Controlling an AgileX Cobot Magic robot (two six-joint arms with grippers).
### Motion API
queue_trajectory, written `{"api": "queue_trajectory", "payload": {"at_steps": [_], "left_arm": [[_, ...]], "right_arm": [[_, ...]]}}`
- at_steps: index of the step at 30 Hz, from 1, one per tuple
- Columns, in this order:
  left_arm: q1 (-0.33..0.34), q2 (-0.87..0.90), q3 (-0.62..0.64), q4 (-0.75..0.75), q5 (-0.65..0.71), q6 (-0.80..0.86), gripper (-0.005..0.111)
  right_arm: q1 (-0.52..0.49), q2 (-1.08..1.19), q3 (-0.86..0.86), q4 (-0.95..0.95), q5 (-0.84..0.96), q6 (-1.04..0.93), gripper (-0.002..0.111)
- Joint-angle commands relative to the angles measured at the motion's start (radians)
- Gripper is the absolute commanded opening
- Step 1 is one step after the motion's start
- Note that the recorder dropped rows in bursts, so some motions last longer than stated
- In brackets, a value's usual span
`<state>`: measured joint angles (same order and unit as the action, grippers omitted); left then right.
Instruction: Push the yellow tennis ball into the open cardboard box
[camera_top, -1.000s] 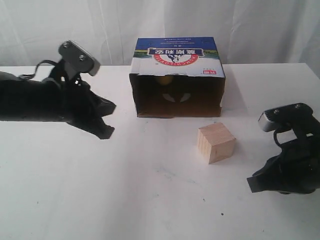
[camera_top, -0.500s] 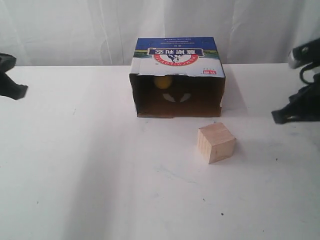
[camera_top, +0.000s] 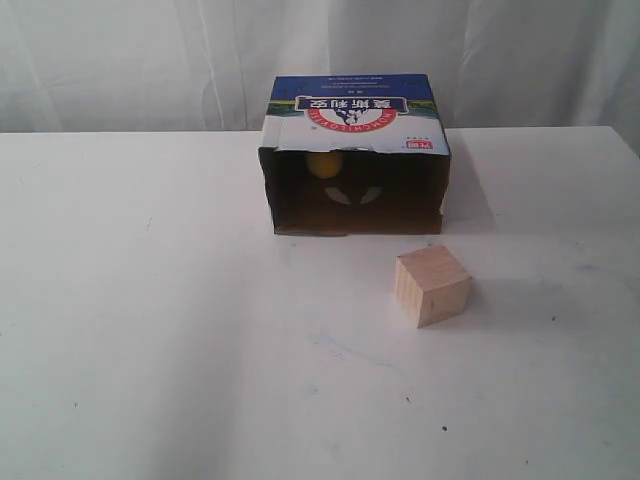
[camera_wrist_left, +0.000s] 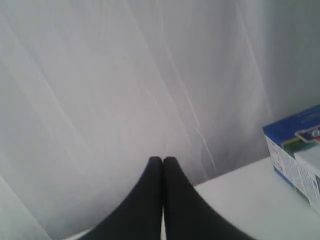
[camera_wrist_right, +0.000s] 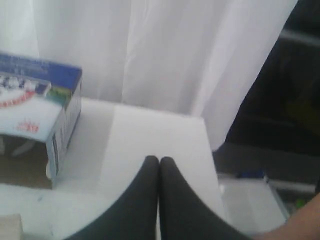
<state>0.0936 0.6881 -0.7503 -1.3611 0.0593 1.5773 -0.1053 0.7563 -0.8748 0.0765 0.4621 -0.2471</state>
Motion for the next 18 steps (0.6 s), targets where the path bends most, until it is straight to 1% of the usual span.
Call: {"api": "queue_trajectory", "payload": {"at_steps": [1, 5, 7, 9, 11, 12, 15, 17, 18], "left_arm": [[0.004, -0.122, 0.004, 0.007, -0.04, -0.009, 0.0], [0.004, -0.192, 0.017, 0.005, -0.04, -0.017, 0.0], [0.004, -0.221, 0.044, 0.003, -0.038, -0.067, 0.0], [0.004, -0.239, 0.083, 0.003, -0.038, -0.15, 0.0], [0.004, -0.25, 0.145, 0.003, -0.022, -0.212, 0.0], [0.004, -0.251, 0.181, 0.003, -0.012, -0.223, 0.0], [0.004, -0.243, 0.297, 0.003, -0.008, -0.223, 0.0], [0.004, -0.24, 0.367, 0.003, -0.012, -0.223, 0.0], [0.004, -0.246, 0.405, 0.003, -0.01, -0.223, 0.0]], "right_arm": [[-0.006, -0.208, -0.008, -0.012, 0.026, 0.01, 0.0], [-0.006, -0.333, -0.008, -0.056, 0.187, 0.01, 0.0], [-0.006, -0.372, -0.006, -0.058, 0.291, 0.02, 0.0], [-0.006, -0.406, 0.015, -0.054, 0.332, 0.048, 0.0], [-0.006, -0.438, 0.051, -0.025, 0.294, 0.073, 0.0], [-0.006, -0.457, 0.077, -0.004, 0.247, 0.073, 0.0], [-0.006, -0.506, 0.165, 0.064, 0.022, 0.071, 0.0], [-0.006, -0.519, 0.232, 0.069, -0.132, 0.071, 0.0], [-0.006, -0.519, 0.26, 0.069, -0.176, 0.071, 0.0]]}}
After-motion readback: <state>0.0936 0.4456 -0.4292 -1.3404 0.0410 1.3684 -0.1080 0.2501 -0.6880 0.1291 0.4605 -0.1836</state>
